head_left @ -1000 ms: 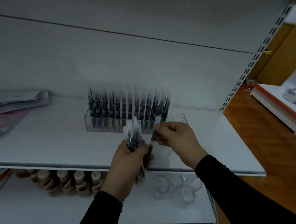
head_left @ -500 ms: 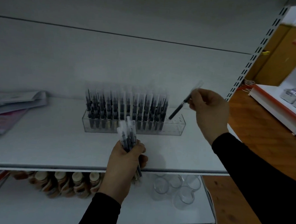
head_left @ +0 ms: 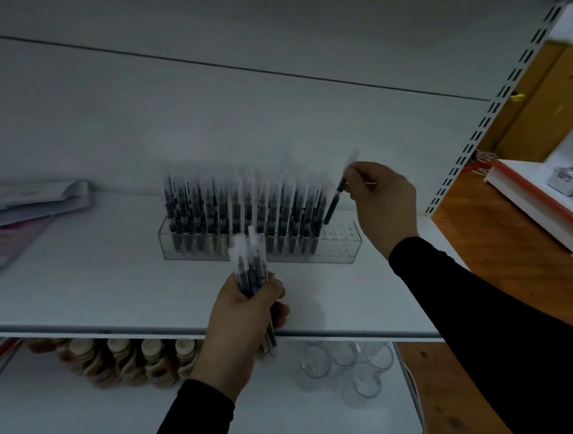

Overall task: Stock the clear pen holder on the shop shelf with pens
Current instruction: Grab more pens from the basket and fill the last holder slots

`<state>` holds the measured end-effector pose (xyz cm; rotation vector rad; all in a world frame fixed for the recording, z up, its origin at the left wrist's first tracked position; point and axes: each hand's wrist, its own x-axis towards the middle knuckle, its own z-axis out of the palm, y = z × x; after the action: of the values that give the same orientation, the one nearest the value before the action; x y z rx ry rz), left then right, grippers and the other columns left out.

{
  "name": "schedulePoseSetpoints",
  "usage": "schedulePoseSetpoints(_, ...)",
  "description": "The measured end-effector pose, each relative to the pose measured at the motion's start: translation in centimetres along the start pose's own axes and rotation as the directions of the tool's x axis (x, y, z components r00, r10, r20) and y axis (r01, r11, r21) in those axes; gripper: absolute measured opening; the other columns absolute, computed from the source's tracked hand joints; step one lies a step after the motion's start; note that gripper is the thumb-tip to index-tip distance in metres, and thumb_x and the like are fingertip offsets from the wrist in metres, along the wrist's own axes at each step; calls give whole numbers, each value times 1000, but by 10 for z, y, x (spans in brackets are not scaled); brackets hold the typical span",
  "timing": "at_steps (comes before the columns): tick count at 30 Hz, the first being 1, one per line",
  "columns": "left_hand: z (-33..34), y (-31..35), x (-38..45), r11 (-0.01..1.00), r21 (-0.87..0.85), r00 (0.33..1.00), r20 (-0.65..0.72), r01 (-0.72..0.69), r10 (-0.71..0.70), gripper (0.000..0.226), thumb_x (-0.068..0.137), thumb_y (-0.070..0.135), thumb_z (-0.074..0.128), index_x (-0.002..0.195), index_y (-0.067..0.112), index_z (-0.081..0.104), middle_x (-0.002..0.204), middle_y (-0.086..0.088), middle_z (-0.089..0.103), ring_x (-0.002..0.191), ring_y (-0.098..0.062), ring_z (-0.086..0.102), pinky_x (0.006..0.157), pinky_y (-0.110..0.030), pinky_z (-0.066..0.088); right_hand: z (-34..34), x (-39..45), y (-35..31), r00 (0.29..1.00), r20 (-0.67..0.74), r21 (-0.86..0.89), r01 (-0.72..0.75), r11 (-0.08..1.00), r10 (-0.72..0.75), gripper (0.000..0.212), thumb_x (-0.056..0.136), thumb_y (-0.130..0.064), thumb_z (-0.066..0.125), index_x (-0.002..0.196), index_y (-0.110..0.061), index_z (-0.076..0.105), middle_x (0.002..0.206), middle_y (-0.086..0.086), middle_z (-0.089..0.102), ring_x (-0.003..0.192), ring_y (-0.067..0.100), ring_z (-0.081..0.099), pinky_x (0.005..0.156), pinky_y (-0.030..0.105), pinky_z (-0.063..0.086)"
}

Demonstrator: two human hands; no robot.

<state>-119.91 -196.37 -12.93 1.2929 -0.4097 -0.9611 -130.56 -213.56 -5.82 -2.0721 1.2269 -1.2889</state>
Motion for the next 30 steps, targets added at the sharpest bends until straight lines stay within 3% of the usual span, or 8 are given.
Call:
schedulePoseSetpoints(4,0,1,-1,1000,1,1000,8,-7,7,3,90,7,59,93,7,60,77,-8,64,57,-18,60,58,-31,53,5,-1,4,997,71,-51,2,999,2,22,98,-23,54,103,-11,71,83,-6,65,78,8,62,69,1,41)
schedulePoseSetpoints(9,0,2,-1,1000,3,1000,6,-13,13,3,90,7,60,93,8,60,77,-8,64,56,-17,60,59,-31,53,12,-3,6,995,99,-61,9,998,-3,21,97,-20,55,106,-8,70,87,-4,67,80,10,63,81,21,51)
schedulePoseSetpoints(16,2,2,-2,1000,1,1000,6,-5,5,3,90,6,59,91,9,59,76,-7,63,55,-18,58,57,-30,53,14,-3,9,995,92,-84,39,996,-32,23,98,-20,53,106,-7,70,92,2,71,80,10,62,75,14,46)
schedulePoseSetpoints(24,2,3,-3,1000,-1,1000,7,6,-6,4,90,6,60,91,10,60,77,-7,64,56,-17,60,52,-26,53,17,-8,14,991,133,-105,44,993,-30,21,98,-17,53,103,-7,70,92,6,73,83,18,68,80,29,54)
schedulePoseSetpoints(28,1,2,-2,1000,13,1000,11,6,-6,5,90,7,60,89,12,60,77,-6,65,58,-19,60,56,-30,51,16,-9,15,989,150,-130,21,991,-1,23,97,-17,51,92,-6,70,82,4,70,67,12,60,63,9,44)
schedulePoseSetpoints(30,1,2,-2,1000,9,1000,11,13,-13,4,90,8,61,89,12,61,76,-6,65,58,-19,61,57,-30,52,15,-9,15,988,156,-134,17,991,4,24,98,-19,51,92,-6,71,80,1,68,67,9,58,60,2,39)
